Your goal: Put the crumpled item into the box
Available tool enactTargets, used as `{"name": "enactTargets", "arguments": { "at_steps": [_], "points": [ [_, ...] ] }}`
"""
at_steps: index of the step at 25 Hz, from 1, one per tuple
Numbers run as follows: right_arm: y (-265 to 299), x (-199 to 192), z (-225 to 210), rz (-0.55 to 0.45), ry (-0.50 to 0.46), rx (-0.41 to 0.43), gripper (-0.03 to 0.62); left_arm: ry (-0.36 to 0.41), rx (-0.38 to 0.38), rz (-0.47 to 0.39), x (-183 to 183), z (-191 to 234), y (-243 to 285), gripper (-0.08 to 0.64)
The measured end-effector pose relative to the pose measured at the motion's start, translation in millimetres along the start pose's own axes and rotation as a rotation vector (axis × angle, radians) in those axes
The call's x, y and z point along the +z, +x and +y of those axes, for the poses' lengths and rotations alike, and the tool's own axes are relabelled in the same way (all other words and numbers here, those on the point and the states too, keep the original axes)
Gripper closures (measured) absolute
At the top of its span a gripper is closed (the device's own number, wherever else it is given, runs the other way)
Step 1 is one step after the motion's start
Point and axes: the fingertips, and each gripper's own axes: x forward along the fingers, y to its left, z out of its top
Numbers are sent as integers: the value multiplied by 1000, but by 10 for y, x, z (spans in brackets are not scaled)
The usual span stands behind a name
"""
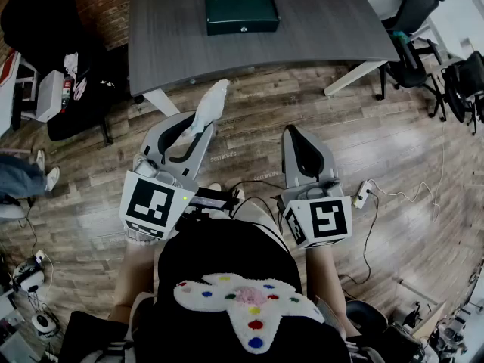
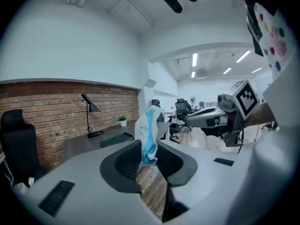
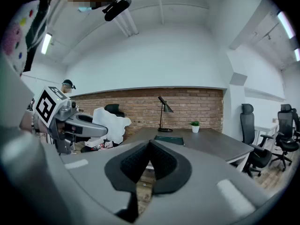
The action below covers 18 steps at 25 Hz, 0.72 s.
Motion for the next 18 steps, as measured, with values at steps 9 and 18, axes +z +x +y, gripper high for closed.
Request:
{"name": "enactTargets", "arguments": {
  "at_steps": [9, 18],
  "points": [
    [1, -33, -31, 1, -3, -2, 583, 4, 2, -4, -4, -14, 26, 476],
    [-136, -8, -166, -42, 16, 36, 584, 8, 56, -9, 21, -104, 94, 476]
  ]
}}
